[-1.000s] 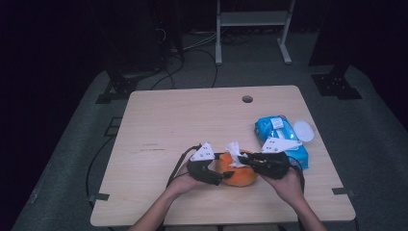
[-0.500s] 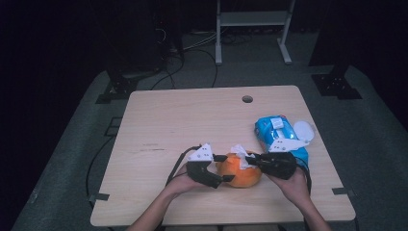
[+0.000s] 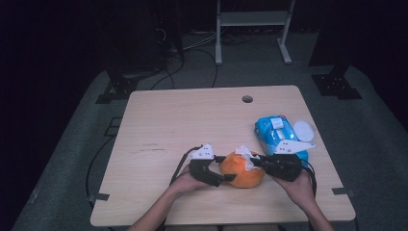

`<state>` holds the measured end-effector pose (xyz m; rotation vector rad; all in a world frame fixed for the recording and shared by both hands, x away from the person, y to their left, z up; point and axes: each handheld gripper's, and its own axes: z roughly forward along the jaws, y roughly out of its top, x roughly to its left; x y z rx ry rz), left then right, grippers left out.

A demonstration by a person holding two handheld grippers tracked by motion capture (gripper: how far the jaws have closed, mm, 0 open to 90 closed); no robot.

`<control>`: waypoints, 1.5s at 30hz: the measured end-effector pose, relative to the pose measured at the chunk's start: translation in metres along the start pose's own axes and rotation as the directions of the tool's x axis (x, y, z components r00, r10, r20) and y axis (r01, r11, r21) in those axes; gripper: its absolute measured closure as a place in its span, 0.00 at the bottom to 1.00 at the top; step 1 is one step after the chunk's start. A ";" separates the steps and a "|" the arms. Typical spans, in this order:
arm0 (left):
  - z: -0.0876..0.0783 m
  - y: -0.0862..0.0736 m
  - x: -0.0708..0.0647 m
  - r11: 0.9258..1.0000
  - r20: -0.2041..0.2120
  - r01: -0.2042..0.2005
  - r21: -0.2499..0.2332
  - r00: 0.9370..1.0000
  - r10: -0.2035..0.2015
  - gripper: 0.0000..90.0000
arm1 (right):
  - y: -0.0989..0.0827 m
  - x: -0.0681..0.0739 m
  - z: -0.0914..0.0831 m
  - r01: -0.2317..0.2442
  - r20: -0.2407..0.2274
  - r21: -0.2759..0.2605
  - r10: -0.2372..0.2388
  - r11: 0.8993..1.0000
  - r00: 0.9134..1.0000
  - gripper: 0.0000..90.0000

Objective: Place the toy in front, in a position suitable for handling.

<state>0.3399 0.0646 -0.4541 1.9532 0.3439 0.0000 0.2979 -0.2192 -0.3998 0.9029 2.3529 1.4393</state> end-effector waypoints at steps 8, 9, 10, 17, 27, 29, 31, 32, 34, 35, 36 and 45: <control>-0.045 0.046 -0.025 0.990 -0.076 -0.138 0.043 0.987 0.141 0.41 | 0.012 0.002 0.005 -0.029 -0.034 -0.054 0.028 0.998 0.999 0.90; -0.048 0.048 -0.027 0.988 -0.076 -0.147 0.045 0.986 0.150 0.42 | 0.012 0.003 0.009 -0.033 -0.040 -0.051 0.031 0.998 0.999 0.90; -0.052 0.051 -0.028 0.987 -0.076 -0.154 0.051 0.984 0.158 0.42 | 0.012 0.004 0.012 -0.034 -0.043 -0.046 0.032 0.998 0.999 0.90; -0.046 0.036 -0.018 0.993 -0.075 -0.103 0.051 0.991 0.107 0.41 | 0.002 0.000 0.037 -0.068 -0.062 0.025 0.070 0.997 0.996 0.90; -0.047 0.034 -0.015 0.995 -0.094 -0.093 0.042 0.991 0.096 0.38 | 0.016 -0.004 0.011 -0.084 -0.041 -0.074 0.081 0.994 0.996 0.90; -0.046 0.034 -0.016 0.994 -0.095 -0.096 0.043 0.991 0.100 0.38 | 0.023 0.001 0.006 -0.074 -0.058 -0.104 0.068 0.992 0.996 0.90; -0.045 0.034 -0.017 0.995 -0.094 -0.095 0.040 0.991 0.098 0.38 | 0.028 0.006 0.005 -0.066 -0.076 -0.118 0.057 0.991 0.995 0.90; -0.045 0.034 -0.017 0.995 -0.093 -0.096 0.040 0.991 0.100 0.37 | 0.029 0.008 0.006 -0.065 -0.086 -0.122 0.054 0.990 0.995 0.90; -0.043 0.035 -0.018 0.994 -0.094 -0.103 0.042 0.990 0.106 0.37 | 0.033 0.014 0.010 -0.053 -0.111 -0.121 0.040 0.991 0.993 0.90; -0.043 0.035 -0.019 0.993 -0.092 -0.108 0.047 0.989 0.112 0.37 | 0.034 0.016 0.013 -0.041 -0.113 -0.114 0.028 0.993 0.993 0.90; -0.043 0.035 -0.019 0.993 -0.092 -0.108 0.046 0.989 0.112 0.36 | 0.034 0.018 0.016 -0.035 -0.118 -0.099 0.023 0.994 0.993 0.90; -0.048 0.034 -0.011 0.998 -0.086 -0.062 0.018 0.994 0.063 0.18 | 0.025 0.019 0.023 -0.003 -0.098 -0.032 0.000 0.999 0.995 0.90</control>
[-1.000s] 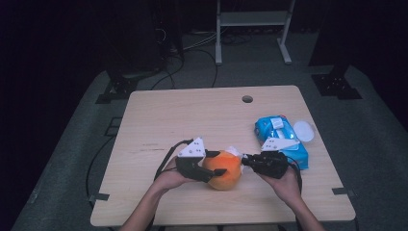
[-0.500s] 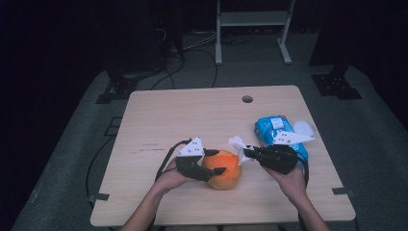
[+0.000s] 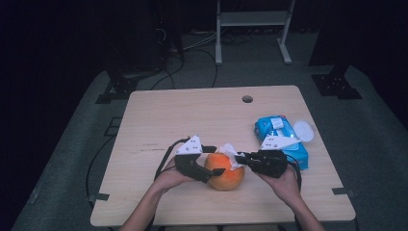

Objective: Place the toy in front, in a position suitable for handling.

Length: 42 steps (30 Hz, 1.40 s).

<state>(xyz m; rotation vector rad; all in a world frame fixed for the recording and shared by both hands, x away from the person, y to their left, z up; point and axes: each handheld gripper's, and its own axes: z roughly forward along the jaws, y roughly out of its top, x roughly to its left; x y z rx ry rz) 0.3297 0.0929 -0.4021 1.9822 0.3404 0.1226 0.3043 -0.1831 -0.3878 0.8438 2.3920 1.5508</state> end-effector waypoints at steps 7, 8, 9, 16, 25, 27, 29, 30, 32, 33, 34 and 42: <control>0.005 -0.004 -0.002 0.999 0.106 0.003 0.043 0.994 -0.007 0.21 | -0.006 -0.009 -0.004 -0.006 0.044 0.003 0.006 1.000 0.999 0.89; 0.003 -0.004 -0.001 0.999 0.113 0.007 0.039 0.994 -0.011 0.22 | -0.007 -0.011 -0.005 -0.016 0.050 0.004 0.016 1.000 0.999 0.89; 0.003 -0.005 0.000 0.999 0.102 0.014 0.034 0.995 -0.018 0.22 | -0.007 -0.013 -0.005 -0.018 0.051 0.000 0.018 1.000 0.999 0.89; 0.019 -0.013 -0.002 0.996 0.065 0.013 0.085 0.998 -0.019 0.11 | -0.007 -0.010 -0.005 -0.012 0.046 0.006 0.012 1.000 0.999 0.90; 0.027 -0.017 -0.010 0.998 0.049 -0.013 0.068 0.999 0.009 0.31 | 0.009 0.020 0.007 0.074 -0.042 -0.015 -0.074 0.997 0.996 0.90; 0.026 -0.018 -0.009 0.998 0.040 0.006 0.062 0.999 -0.008 0.32 | 0.011 0.023 0.008 0.104 -0.021 0.000 -0.104 0.995 0.994 0.90; 0.026 -0.019 -0.007 0.998 0.032 0.022 0.055 0.999 -0.024 0.32 | 0.009 0.016 0.004 0.092 0.003 0.008 -0.092 0.996 0.996 0.90; 0.026 -0.019 -0.006 0.998 0.027 0.029 0.053 0.999 -0.031 0.32 | 0.008 0.014 0.003 0.093 0.022 0.015 -0.093 0.996 0.995 0.90; 0.023 -0.021 0.000 0.997 0.020 0.058 0.045 0.998 -0.059 0.32 | 0.003 0.007 -0.003 0.098 0.078 0.035 -0.100 0.995 0.992 0.90; 0.023 -0.022 0.002 0.997 0.020 0.070 0.038 0.997 -0.071 0.32 | -0.004 0.001 -0.008 0.073 0.097 0.042 -0.077 0.996 0.992 0.90; 0.022 -0.022 0.003 0.996 0.018 0.080 0.037 0.997 -0.081 0.32 | -0.007 -0.002 -0.011 0.061 0.100 0.042 -0.064 0.997 0.993 0.90; 0.026 -0.022 0.005 0.989 -0.021 0.149 0.007 0.989 -0.149 0.32 | -0.012 0.014 -0.009 0.080 0.047 0.028 -0.081 0.996 0.996 0.90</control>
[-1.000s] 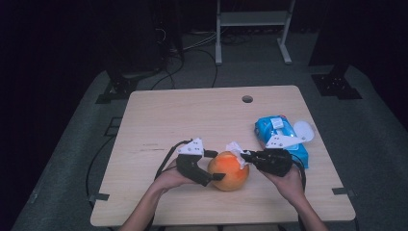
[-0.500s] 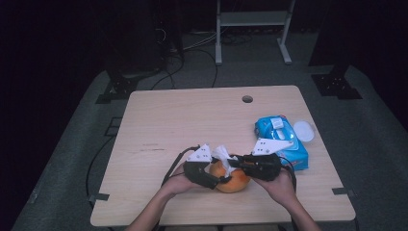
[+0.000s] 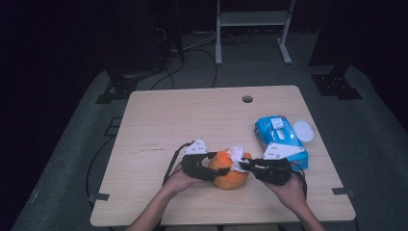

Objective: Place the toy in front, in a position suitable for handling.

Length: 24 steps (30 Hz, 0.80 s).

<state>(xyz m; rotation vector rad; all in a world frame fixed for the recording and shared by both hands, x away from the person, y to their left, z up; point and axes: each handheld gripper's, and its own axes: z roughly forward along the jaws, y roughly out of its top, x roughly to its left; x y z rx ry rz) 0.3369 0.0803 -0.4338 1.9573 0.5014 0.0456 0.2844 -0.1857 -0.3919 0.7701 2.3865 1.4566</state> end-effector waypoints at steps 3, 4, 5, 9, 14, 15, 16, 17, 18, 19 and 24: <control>-0.001 0.000 0.000 1.000 -0.001 0.002 0.000 1.000 -0.002 0.33 | 0.007 0.010 0.007 0.043 -0.007 -0.001 -0.043 0.999 0.999 0.89; -0.001 -0.001 0.001 1.000 -0.003 0.007 -0.002 1.000 -0.007 0.33 | 0.009 0.011 0.008 0.048 -0.003 0.001 -0.048 0.999 0.999 0.89; -0.003 -0.001 0.002 1.000 0.001 0.014 -0.003 1.000 -0.014 0.33 | 0.009 0.010 0.009 0.052 0.004 -0.002 -0.052 0.999 0.999 0.89; -0.004 -0.002 0.005 1.000 0.004 0.029 -0.008 1.000 -0.029 0.33 | 0.000 -0.004 0.007 0.006 0.014 -0.005 -0.006 1.000 1.000 0.89; -0.004 -0.003 0.006 0.999 0.004 0.044 -0.016 0.999 -0.044 0.33 | -0.011 -0.014 -0.001 -0.039 0.047 -0.005 0.039 0.999 0.998 0.90; -0.003 -0.003 0.005 0.999 0.004 0.045 -0.019 0.999 -0.045 0.33 | -0.011 -0.013 -0.001 -0.034 0.049 -0.004 0.034 0.999 0.998 0.90; -0.002 -0.003 0.005 0.999 0.001 0.046 -0.021 0.999 -0.046 0.33 | -0.010 -0.011 -0.001 -0.028 0.053 -0.001 0.028 1.000 0.998 0.90; -0.002 -0.003 0.005 0.999 0.000 0.049 -0.021 0.999 -0.049 0.33 | -0.009 -0.008 0.000 -0.018 0.050 -0.003 0.018 1.000 0.999 0.90; -0.002 -0.003 0.005 0.999 0.001 0.051 -0.021 0.999 -0.051 0.33 | -0.007 -0.004 0.002 -0.008 0.041 -0.009 0.008 1.000 0.999 0.90; -0.002 -0.003 0.005 0.998 0.000 0.052 -0.024 0.999 -0.052 0.33 | -0.006 -0.002 0.004 0.004 0.035 -0.013 -0.003 1.000 0.999 0.89; 0.000 -0.003 -0.001 1.000 0.010 0.019 -0.011 1.000 -0.019 0.33 | 0.004 0.010 0.010 0.051 0.015 -0.023 -0.051 0.998 0.999 0.89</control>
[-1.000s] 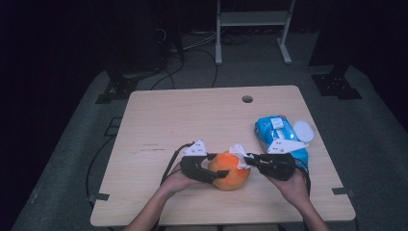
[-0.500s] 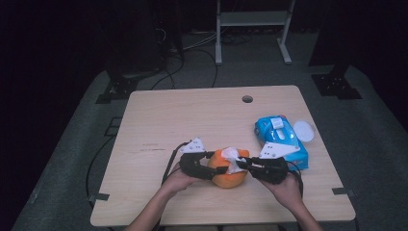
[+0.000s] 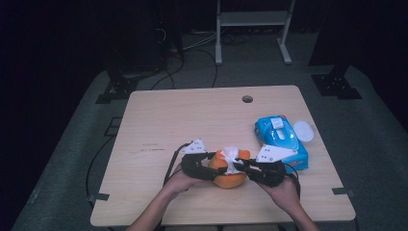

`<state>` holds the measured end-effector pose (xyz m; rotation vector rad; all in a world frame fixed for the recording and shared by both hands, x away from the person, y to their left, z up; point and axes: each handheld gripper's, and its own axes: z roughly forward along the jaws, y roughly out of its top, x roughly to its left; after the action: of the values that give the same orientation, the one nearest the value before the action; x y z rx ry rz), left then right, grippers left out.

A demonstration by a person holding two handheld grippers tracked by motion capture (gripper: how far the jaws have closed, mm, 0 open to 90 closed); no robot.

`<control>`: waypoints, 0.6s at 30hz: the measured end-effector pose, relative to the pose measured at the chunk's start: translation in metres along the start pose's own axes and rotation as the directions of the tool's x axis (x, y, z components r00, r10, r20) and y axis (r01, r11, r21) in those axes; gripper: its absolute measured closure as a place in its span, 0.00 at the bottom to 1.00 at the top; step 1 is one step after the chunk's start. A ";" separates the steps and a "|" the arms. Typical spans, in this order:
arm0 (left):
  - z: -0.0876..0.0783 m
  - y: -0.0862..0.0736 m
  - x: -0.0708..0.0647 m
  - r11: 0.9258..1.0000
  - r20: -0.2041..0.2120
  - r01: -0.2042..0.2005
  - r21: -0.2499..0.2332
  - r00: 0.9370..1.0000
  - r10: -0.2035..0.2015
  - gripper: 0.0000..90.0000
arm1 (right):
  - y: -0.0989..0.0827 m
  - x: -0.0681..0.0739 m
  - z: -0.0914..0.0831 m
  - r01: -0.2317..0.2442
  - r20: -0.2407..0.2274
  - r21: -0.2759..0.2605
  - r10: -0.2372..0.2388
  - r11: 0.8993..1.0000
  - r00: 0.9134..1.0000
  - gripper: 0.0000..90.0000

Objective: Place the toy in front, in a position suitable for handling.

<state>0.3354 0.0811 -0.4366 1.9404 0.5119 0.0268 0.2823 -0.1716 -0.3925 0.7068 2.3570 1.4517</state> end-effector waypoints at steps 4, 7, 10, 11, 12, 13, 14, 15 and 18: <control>0.000 -0.001 -0.003 1.000 0.016 -0.025 0.005 1.000 0.025 0.34 | 0.001 -0.005 -0.003 -0.007 0.018 -0.010 0.007 1.000 1.000 0.89; -0.001 -0.002 -0.005 0.998 0.032 -0.058 0.015 0.998 0.057 0.34 | 0.000 -0.010 -0.007 -0.019 0.036 -0.013 0.019 1.000 0.999 0.89; -0.002 -0.003 -0.007 0.995 0.043 -0.093 0.023 0.995 0.092 0.33 | -0.006 -0.020 -0.013 -0.041 0.077 -0.009 0.042 0.999 0.996 0.89; -0.002 -0.003 -0.008 0.995 0.045 -0.099 0.024 0.994 0.098 0.33 | -0.009 -0.023 -0.015 -0.058 0.078 -0.008 0.058 0.998 0.995 0.89; -0.003 -0.004 -0.008 0.994 0.050 -0.109 0.025 0.993 0.107 0.33 | -0.012 -0.025 -0.016 -0.068 0.076 -0.008 0.069 0.998 0.995 0.89; -0.003 -0.004 -0.009 0.992 0.054 -0.120 0.027 0.992 0.118 0.33 | -0.016 -0.027 -0.018 -0.079 0.074 -0.003 0.079 0.997 0.994 0.90; -0.003 -0.004 -0.009 0.990 0.060 -0.134 0.030 0.989 0.133 0.33 | -0.017 -0.027 -0.020 -0.086 0.069 -0.002 0.086 0.996 0.994 0.90; -0.003 -0.004 -0.010 0.990 0.066 -0.141 0.029 0.988 0.139 0.33 | -0.018 -0.027 -0.021 -0.094 0.064 0.000 0.094 0.996 0.994 0.90; -0.003 -0.004 -0.012 0.986 0.074 -0.162 0.037 0.985 0.158 0.33 | -0.016 -0.026 -0.021 -0.099 0.047 0.009 0.099 0.995 0.994 0.90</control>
<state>0.3226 0.0808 -0.4365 2.0127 0.3109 0.0501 0.2899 -0.2069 -0.3978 0.8625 2.3263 1.4463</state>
